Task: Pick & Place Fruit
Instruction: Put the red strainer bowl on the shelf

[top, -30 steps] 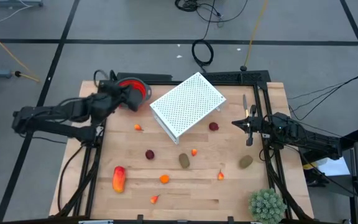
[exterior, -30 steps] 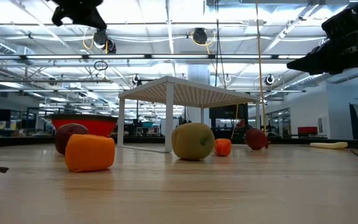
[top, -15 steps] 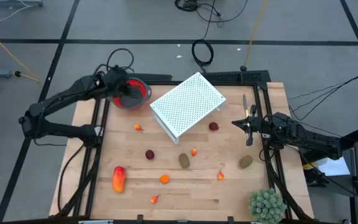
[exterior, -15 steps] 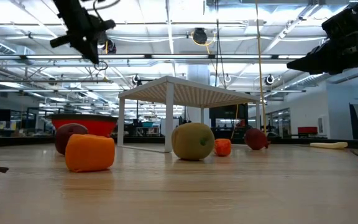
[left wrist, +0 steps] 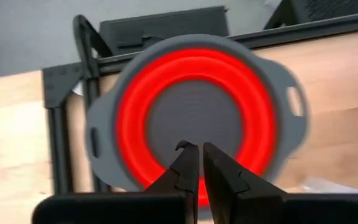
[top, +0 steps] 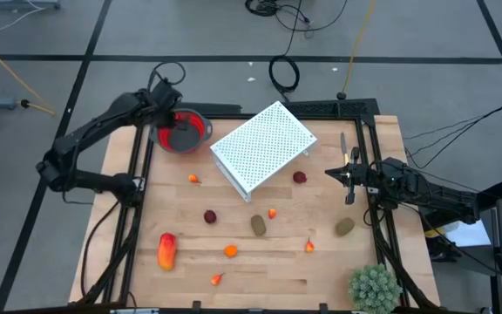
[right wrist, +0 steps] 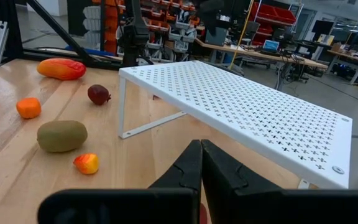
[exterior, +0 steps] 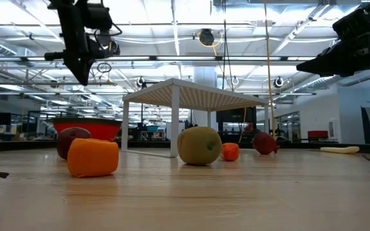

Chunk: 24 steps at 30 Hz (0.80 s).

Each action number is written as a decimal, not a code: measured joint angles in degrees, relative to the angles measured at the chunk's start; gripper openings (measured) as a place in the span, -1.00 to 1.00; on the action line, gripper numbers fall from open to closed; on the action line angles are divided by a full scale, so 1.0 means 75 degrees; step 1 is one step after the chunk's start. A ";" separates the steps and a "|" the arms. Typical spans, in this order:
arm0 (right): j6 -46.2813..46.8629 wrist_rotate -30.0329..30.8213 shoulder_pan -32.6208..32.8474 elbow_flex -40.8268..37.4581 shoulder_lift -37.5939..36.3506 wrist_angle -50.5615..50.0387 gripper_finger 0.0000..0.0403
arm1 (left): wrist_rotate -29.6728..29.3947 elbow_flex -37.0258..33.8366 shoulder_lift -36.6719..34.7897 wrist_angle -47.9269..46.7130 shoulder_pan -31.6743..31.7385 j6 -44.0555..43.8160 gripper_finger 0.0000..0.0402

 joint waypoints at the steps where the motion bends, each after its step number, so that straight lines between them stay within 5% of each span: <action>1: 0.0000 0.0000 0.0003 0.0000 0.0001 0.0000 -1.00 | 0.0096 0.0000 0.0085 0.0000 0.0129 0.0098 -0.89; 18: 0.0114 -0.0026 0.0003 0.0000 0.0001 0.0000 -1.00 | 0.0384 -0.0003 0.1204 0.0908 0.1368 0.0413 -0.89; 24: 0.0114 -0.0029 0.0002 0.0002 0.0000 -0.0001 -1.00 | 0.1282 -0.0003 0.1207 0.1981 0.1686 0.0692 -0.89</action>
